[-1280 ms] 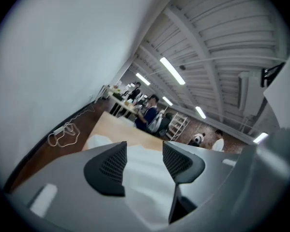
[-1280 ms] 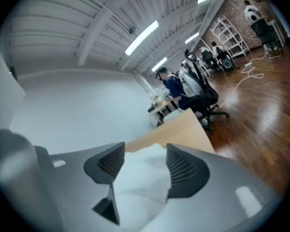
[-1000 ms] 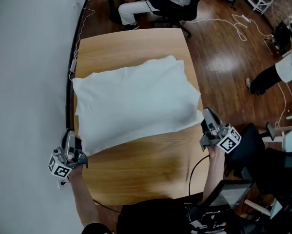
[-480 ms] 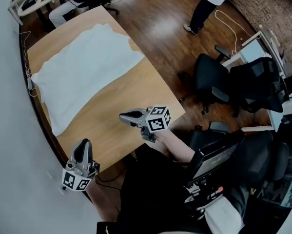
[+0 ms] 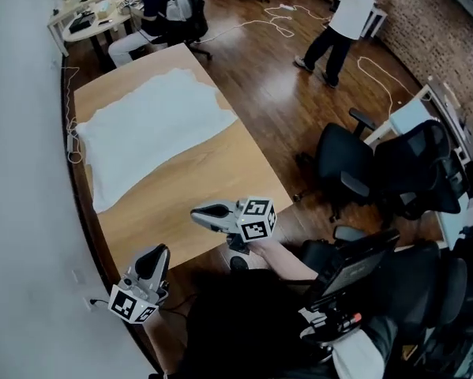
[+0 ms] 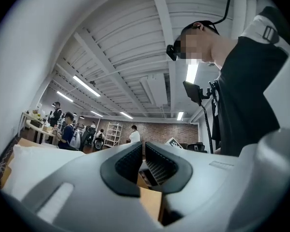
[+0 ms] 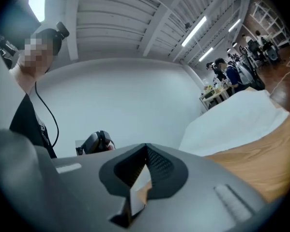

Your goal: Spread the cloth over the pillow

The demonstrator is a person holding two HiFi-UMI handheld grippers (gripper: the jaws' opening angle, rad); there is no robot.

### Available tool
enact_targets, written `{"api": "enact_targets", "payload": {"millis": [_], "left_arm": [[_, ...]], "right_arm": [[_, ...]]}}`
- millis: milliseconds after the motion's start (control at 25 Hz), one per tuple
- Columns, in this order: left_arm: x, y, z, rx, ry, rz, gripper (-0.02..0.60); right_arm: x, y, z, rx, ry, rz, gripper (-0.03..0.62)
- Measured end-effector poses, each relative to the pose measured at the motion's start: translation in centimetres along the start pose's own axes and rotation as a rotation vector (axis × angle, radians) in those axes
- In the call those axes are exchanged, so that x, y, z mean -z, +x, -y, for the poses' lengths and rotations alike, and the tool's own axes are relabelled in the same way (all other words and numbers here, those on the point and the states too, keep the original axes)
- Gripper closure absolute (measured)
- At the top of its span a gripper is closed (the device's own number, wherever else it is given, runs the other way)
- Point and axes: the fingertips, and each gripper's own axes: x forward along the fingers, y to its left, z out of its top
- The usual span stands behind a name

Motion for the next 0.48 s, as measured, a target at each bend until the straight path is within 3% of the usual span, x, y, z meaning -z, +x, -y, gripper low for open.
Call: {"api": "enact_targets", "payload": {"millis": [160,480], "left_arm": [[0.4,1.9,2.6,-0.020,-0.018,-0.003,0.577],[1.0,3.9,8.2,-0.135,0.032,-0.061,0.580]], "right_arm": [[-1.3,-4.6,-2.1,-0.016,-0.082,0.071,0.594],[0.3,-10.6,-3.3,-0.060,-0.085,0.064,0.592]]}}
